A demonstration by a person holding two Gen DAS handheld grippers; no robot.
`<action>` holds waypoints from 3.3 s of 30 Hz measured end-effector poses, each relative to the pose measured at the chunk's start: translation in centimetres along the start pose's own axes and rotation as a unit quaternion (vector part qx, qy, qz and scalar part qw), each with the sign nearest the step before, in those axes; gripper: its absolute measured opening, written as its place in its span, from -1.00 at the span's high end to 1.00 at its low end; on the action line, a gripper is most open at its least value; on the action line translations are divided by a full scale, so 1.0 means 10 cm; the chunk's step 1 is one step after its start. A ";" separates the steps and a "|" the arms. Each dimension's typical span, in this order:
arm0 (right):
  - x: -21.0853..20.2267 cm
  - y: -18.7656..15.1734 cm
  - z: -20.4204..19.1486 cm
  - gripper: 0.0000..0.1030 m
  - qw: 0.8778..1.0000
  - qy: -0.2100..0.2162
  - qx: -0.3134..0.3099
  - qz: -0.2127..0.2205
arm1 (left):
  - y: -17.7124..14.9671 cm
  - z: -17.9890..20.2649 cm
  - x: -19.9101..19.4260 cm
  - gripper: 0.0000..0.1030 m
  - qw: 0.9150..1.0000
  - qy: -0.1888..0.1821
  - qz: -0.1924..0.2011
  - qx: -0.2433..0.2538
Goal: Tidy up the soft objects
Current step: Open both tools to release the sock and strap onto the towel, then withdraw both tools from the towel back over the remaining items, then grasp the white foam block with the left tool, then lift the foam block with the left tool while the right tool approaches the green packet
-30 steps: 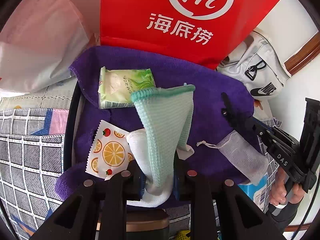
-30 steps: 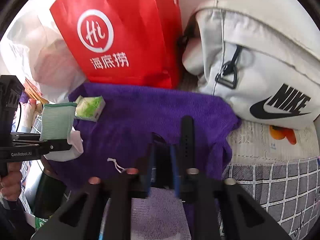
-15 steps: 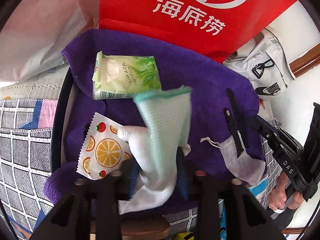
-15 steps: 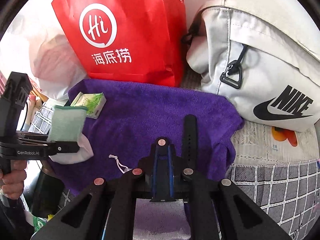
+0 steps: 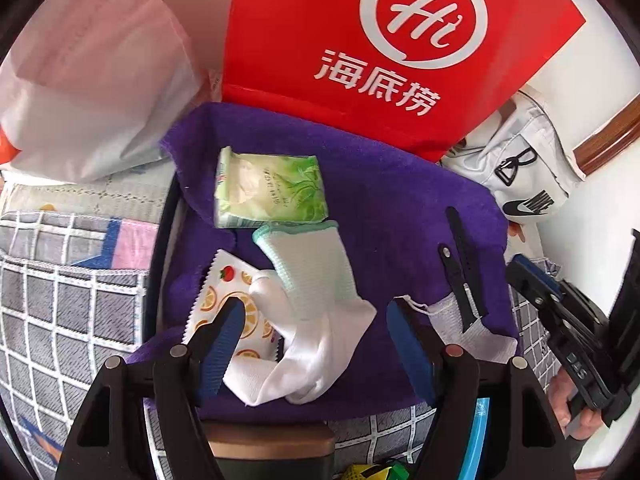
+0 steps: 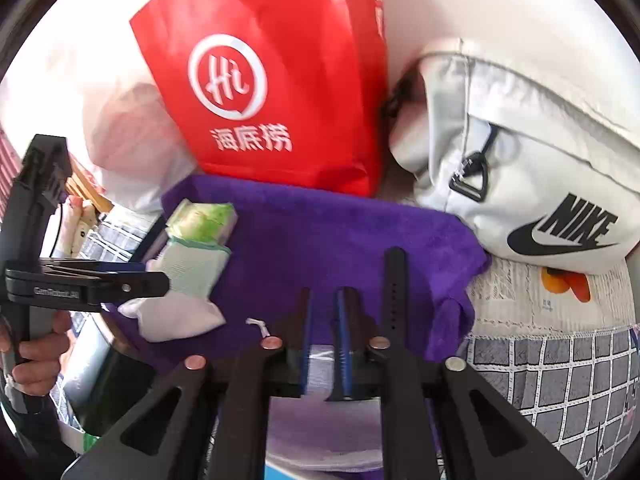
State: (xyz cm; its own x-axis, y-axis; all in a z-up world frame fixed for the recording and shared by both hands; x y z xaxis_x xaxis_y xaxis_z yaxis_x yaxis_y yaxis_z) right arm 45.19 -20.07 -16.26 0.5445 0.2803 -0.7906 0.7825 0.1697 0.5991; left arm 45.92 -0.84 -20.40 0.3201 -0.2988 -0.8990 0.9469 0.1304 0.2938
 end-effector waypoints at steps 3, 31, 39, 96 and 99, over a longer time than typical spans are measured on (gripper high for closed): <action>-0.11 0.03 -0.07 0.47 1.000 0.002 -0.006 0.015 | -0.02 -0.02 -0.12 -0.39 1.000 0.007 0.004 -0.002; -1.48 -1.17 -1.08 0.02 0.997 0.054 -0.013 0.056 | -1.68 -0.68 -1.24 -0.39 0.999 0.025 0.046 0.001; -1.51 -1.68 -1.27 0.02 0.998 0.051 -0.009 0.029 | -2.18 -0.85 -1.13 -0.39 0.999 -0.003 0.040 0.016; -0.78 -1.82 -2.16 0.03 0.988 -0.048 -0.144 0.020 | -2.65 -1.13 -0.97 0.06 0.998 0.004 0.070 -0.001; -0.68 -1.76 -2.15 0.12 0.985 -0.073 -0.156 0.024 | -2.66 -1.12 -0.92 0.06 0.998 -0.002 0.064 -0.003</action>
State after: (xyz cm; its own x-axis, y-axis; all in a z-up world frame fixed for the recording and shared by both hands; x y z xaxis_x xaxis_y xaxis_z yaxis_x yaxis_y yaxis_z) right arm 21.21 -4.61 -18.74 0.6346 0.1606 -0.7560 0.6359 0.4475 0.6288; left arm 17.48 9.05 -23.60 0.4380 -0.2827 -0.8533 0.8983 0.1738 0.4035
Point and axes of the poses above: each gripper's, at about its wrist camera, not at the fingertips, and x roughly the way its jaws point, z to its right, y to its top, the point moved 6 cm from there along x, roughly the way its jaws point, and after that the axes turned 4 degrees about -x, right-handed, at the moved point
